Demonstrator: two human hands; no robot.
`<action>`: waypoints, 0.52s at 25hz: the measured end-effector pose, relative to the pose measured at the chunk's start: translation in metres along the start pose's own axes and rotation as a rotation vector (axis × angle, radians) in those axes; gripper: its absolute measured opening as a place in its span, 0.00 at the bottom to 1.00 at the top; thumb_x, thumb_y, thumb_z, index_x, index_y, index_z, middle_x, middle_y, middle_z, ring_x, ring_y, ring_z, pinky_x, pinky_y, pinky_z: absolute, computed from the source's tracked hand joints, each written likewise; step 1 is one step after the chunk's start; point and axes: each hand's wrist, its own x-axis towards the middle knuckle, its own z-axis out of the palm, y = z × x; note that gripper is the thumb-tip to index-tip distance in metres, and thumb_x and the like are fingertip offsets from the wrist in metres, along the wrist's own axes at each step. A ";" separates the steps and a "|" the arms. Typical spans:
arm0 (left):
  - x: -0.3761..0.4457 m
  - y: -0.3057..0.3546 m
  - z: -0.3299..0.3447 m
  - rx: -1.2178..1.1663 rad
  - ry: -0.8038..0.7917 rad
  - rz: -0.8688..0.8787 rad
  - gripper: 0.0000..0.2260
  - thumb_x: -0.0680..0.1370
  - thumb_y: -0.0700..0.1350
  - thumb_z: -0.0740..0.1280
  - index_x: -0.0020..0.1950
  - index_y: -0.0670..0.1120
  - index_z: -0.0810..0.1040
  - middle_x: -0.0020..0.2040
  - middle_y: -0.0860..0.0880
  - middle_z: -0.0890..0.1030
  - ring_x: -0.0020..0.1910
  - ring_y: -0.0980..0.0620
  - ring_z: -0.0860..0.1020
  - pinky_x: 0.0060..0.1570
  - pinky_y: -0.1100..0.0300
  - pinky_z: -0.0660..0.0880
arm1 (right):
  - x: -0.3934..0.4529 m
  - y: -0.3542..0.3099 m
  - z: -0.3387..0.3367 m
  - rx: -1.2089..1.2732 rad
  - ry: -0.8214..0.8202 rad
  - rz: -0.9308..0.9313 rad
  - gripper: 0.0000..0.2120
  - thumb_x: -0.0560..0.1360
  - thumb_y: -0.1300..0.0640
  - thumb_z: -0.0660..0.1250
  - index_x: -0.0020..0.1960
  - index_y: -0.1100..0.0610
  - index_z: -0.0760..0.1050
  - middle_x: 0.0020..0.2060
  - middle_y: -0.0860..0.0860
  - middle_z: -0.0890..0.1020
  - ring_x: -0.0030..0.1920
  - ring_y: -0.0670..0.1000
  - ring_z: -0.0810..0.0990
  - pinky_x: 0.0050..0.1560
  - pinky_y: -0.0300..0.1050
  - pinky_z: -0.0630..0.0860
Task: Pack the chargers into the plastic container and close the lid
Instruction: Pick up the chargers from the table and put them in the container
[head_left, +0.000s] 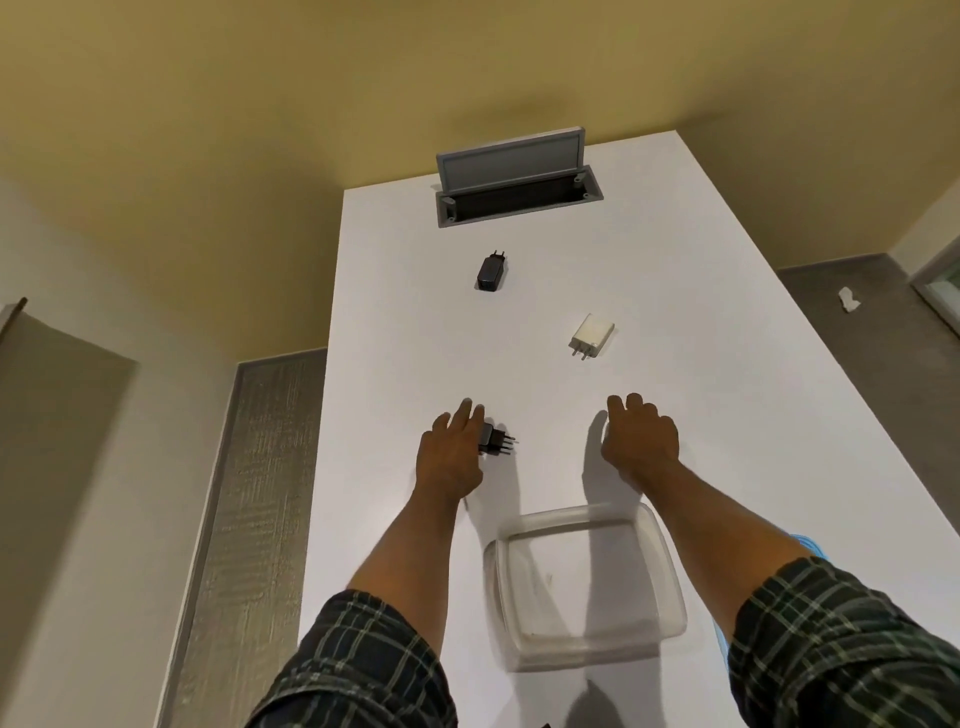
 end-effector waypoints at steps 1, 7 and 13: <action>0.007 0.000 0.001 0.015 -0.016 0.001 0.36 0.76 0.38 0.65 0.81 0.50 0.56 0.83 0.52 0.53 0.78 0.42 0.61 0.67 0.48 0.70 | 0.010 0.001 -0.002 -0.012 0.016 -0.002 0.21 0.76 0.57 0.61 0.68 0.55 0.66 0.60 0.55 0.73 0.57 0.58 0.76 0.49 0.51 0.72; 0.034 0.001 0.019 0.052 -0.042 0.039 0.26 0.76 0.37 0.65 0.73 0.48 0.69 0.74 0.50 0.68 0.68 0.43 0.70 0.58 0.52 0.75 | 0.079 -0.009 -0.026 -0.052 0.064 -0.043 0.28 0.76 0.57 0.64 0.74 0.57 0.61 0.63 0.58 0.72 0.57 0.60 0.76 0.48 0.52 0.73; 0.054 -0.006 0.049 -0.199 -0.084 0.000 0.28 0.84 0.46 0.62 0.83 0.52 0.55 0.83 0.55 0.55 0.81 0.40 0.52 0.68 0.46 0.73 | 0.132 -0.020 -0.033 -0.014 0.031 -0.063 0.35 0.75 0.60 0.67 0.78 0.54 0.55 0.76 0.57 0.59 0.68 0.62 0.68 0.56 0.55 0.74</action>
